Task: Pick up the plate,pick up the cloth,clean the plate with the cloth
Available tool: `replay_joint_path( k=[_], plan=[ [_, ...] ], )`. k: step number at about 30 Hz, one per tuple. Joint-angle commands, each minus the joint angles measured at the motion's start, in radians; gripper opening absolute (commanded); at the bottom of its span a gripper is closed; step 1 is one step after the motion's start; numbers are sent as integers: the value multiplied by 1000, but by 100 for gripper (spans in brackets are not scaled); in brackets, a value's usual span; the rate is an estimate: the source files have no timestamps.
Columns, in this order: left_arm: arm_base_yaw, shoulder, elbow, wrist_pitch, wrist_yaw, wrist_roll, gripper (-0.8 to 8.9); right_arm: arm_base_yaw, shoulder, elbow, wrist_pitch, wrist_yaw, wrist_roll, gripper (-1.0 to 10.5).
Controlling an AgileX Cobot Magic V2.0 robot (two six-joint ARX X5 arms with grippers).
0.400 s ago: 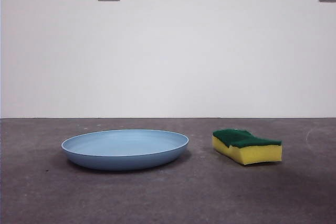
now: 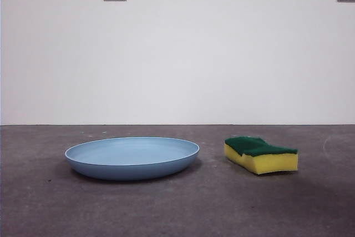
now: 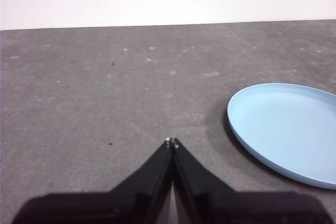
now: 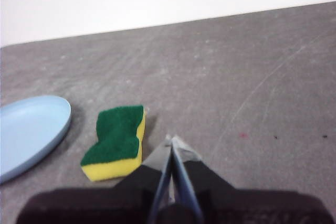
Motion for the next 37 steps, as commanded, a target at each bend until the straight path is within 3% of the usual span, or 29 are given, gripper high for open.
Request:
replay_joint_path(
  k=[1,8,13,22,26,31,37],
  plan=[
    [2,-3,-14,6,6,-29,-3,2,0,-14,31,2,22,1],
    [2,-3,-5,49,108,-145,-4,2,0,3,69,-2,129,-2],
    [3,-1,74,18,159,-271,-6,2,12,77,70,-5,219,-8],
    [3,121,322,-63,159,-282,-6,3,223,361,-47,-32,239,-8],
    [2,209,425,-87,162,-263,-6,3,370,512,-165,-40,196,-7],
    [2,352,534,-162,166,-209,-5,3,568,696,-327,-114,57,-2],
    [1,538,601,-256,296,-171,-3,3,790,863,-550,-148,-53,3]
  ],
)
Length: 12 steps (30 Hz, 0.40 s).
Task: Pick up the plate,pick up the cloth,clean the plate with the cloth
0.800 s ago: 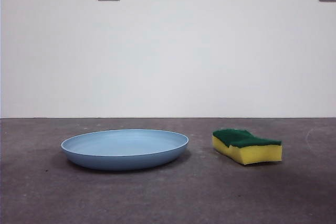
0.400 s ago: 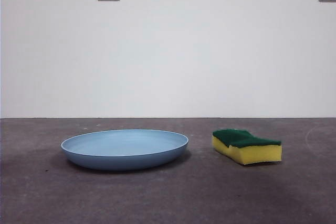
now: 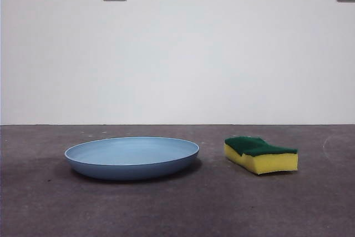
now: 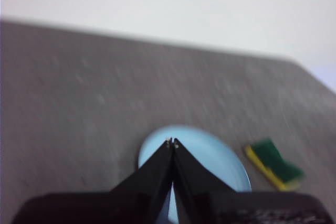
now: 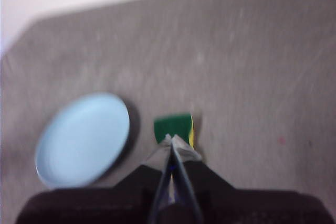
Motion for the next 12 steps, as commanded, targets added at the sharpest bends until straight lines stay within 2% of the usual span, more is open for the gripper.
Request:
replay_joint_path(
  k=[1,2,4,7,8,12],
  plan=[
    [0,83,15,-24,75,51,2,3,89,47,-73,-20,-76,10],
    [0,113,19,-29,106,55,8,3,114,57,-85,-25,-84,37],
    [1,178,21,-29,180,55,116,3,160,68,-104,-24,-83,205],
    [1,264,21,-27,220,52,397,3,209,69,-120,-24,-82,515],
    [0,301,21,-19,223,47,473,3,225,69,-128,-24,-82,573],
    [0,414,31,66,222,-6,466,3,236,69,-139,-24,-83,567]
  ],
)
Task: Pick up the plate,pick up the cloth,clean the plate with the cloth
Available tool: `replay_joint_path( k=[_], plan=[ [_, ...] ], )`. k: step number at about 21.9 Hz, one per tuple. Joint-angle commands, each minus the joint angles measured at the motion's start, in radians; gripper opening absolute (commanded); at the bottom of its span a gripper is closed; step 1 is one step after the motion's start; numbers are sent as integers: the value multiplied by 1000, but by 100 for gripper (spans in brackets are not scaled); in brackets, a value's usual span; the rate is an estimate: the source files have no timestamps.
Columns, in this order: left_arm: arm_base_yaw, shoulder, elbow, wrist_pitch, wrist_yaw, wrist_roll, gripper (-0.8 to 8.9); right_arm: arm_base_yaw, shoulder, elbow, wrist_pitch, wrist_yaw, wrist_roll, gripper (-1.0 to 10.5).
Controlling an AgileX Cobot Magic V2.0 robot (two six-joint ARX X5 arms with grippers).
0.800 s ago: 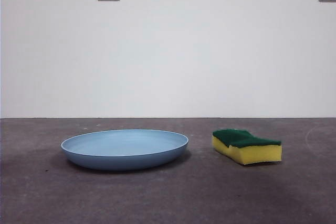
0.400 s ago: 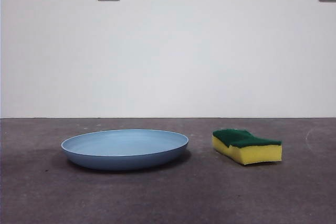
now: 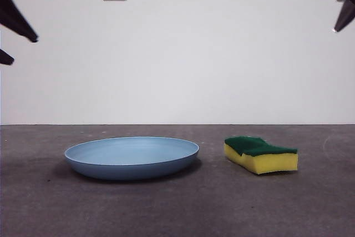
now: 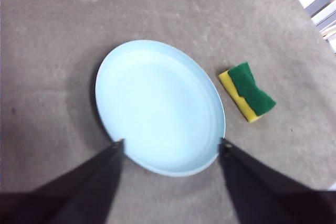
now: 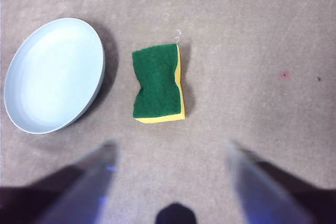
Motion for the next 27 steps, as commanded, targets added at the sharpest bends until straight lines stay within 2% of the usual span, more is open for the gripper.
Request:
replay_joint_path(
  k=[1,5,10,12,13,21,24,25,26,27],
  plan=[
    [0,71,32,28,-1,-18,466,3,-2,3,2,-2,-8,567],
    [-25,289,190,-14,-47,10,465,3,-2,3,6,-2,-8,566],
    [-113,553,390,-110,-257,77,463,3,-2,3,5,-1,-8,566],
    [-145,640,435,-98,-367,93,463,3,-2,3,5,-1,-8,565],
    [-156,674,445,-85,-390,93,463,3,-2,3,5,-1,-8,564],
    [-199,888,454,-23,-393,93,463,3,-2,3,5,0,-8,564],
    [-211,917,454,-12,-393,93,463,2,-2,3,5,3,-8,564],
    [-217,917,454,-5,-394,93,450,2,-1,3,6,3,-8,563],
    [-222,917,454,-3,-394,93,367,2,-1,3,6,3,-8,564],
    [-227,917,454,-3,-394,95,215,2,-1,3,7,3,-8,563]
  ],
)
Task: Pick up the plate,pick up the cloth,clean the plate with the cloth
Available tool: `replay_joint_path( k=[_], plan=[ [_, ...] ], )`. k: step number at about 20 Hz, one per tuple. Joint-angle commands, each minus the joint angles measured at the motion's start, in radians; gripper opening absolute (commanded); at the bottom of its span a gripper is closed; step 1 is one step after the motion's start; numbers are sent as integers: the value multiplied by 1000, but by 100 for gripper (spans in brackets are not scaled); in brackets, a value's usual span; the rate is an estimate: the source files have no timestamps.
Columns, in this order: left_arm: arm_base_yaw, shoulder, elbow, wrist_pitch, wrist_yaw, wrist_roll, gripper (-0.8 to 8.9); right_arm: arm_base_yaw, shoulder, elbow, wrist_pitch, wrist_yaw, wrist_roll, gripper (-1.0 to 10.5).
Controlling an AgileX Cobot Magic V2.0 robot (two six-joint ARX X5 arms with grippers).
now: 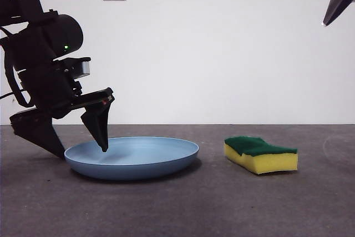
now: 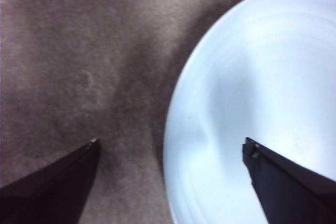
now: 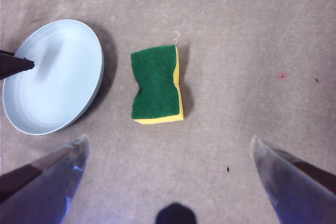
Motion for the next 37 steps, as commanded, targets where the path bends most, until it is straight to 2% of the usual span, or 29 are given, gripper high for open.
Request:
replay_joint_path(
  k=[1,2,13,17,21,22,24,26,30,35,37],
  plan=[
    [-12,10,-2,3,1,24,87,2,0,3,6,3,-5,564],
    [-18,10,-2,4,0,43,-22,2,0,3,8,3,-5,563],
    [-24,-9,-2,-12,9,65,-9,3,0,3,52,-2,-6,564],
    [-24,-96,-2,-65,11,88,-9,62,31,10,106,-1,13,564],
    [-24,-233,-1,-111,11,90,-9,166,176,55,106,18,8,563],
    [-24,-269,-1,-135,11,98,-9,193,227,76,104,60,5,563],
    [-24,-323,-1,-184,-2,123,-9,251,329,124,102,111,-40,563],
    [-24,-364,-1,-214,-1,137,-9,288,428,175,103,113,-66,563],
    [-29,-407,-1,-244,3,139,-9,325,599,251,148,190,-90,561],
    [-33,-408,-1,-262,3,140,-9,324,732,252,224,191,-92,555],
    [-36,-408,-1,-263,3,140,-9,324,772,252,232,192,-97,480]
  ],
)
